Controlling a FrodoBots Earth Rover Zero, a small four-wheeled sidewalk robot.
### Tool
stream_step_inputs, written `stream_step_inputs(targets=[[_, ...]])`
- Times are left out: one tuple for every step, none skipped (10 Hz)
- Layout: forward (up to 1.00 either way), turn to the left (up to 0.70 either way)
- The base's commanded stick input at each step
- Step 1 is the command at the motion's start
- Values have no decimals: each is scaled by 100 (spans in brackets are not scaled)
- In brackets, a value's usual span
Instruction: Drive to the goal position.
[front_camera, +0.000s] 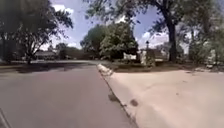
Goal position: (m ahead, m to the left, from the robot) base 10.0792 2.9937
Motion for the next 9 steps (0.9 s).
stream_step_inputs(targets=[[100,0],[100,0],[100,0],[100,0],[100,0],[100,0],[100,0],[100,0],[100,0]])
